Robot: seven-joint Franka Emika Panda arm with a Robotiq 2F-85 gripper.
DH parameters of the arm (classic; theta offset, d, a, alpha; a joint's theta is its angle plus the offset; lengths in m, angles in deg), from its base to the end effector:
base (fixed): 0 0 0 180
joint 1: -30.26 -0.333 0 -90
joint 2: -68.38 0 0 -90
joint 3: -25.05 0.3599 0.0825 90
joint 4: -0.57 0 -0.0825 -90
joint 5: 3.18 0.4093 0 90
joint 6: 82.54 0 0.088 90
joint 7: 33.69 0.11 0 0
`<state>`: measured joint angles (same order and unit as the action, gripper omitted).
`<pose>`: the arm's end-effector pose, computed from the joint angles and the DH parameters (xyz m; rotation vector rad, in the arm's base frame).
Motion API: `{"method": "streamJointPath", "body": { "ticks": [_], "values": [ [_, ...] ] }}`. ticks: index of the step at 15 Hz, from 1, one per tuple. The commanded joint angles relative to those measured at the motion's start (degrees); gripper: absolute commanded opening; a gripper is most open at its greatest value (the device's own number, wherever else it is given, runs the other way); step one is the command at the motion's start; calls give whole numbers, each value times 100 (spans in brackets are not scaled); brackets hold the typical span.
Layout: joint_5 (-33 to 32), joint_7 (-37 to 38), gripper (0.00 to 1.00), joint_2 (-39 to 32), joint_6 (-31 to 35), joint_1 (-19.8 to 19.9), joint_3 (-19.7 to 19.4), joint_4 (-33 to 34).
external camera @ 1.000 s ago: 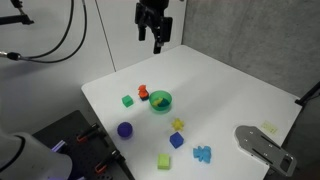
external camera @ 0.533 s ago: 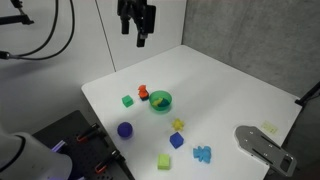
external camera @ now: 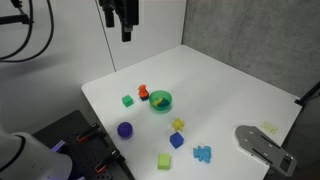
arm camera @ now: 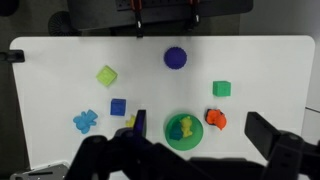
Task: Put the green toy animal in the bowl
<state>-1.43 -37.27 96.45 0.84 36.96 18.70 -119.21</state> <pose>0.3754 -0.0944 0.6369 -3.0244 0.2230 0.2053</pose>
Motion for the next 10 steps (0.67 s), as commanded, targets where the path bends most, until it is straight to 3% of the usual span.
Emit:
{"method": "streamJointPath", "body": {
  "ticks": [1,10],
  "values": [
    [-10,-263,100,568,425,-48,-105,-552],
    [-4,-417,100,1124,1973,-226,-20,-1758]
  ]
}}
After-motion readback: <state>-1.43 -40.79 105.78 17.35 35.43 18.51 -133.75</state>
